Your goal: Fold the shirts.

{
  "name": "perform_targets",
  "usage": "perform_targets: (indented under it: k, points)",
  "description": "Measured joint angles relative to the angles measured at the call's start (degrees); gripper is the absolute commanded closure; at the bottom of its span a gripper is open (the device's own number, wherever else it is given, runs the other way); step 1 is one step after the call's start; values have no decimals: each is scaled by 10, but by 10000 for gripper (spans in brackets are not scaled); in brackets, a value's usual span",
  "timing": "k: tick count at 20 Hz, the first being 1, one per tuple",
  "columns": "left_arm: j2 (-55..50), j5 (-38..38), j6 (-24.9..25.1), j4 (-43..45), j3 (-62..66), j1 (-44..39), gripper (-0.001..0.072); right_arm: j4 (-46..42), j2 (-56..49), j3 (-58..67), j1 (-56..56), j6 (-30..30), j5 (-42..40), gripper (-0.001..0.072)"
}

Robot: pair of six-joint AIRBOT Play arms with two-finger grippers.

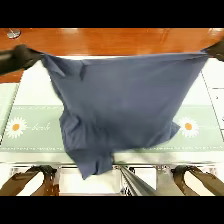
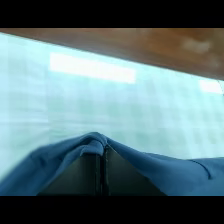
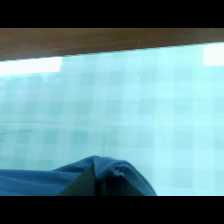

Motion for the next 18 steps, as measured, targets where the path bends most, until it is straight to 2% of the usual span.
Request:
perform_targets:
  k: [4, 9, 10, 11, 12, 15, 18]
  points:
    - [-128, 106, 2, -2, 49, -32, 683, 56, -162, 48, 1, -10, -61, 693]
    - [-238, 140, 3, -14, 120, -49, 681, 167, -350, 156, 1, -7, -94, 686]
    - [-249, 139, 3, -20, 125, -51, 631, 193, -377, 169, 1, -2, -97, 477]
    - [-259, 134, 3, -23, 130, -54, 376, 218, -402, 179, 1, 2, -97, 95]
    - [-265, 123, 3, -26, 132, -56, 14, 238, -420, 186, 1, 4, -96, 85]
    - [-276, 54, 3, -28, 140, -43, 2, 275, -448, 198, -9, 5, -60, 86]
    - [-278, -89, -3, -7, 144, 9, 3, 281, -440, 202, -53, 0, 19, 87]
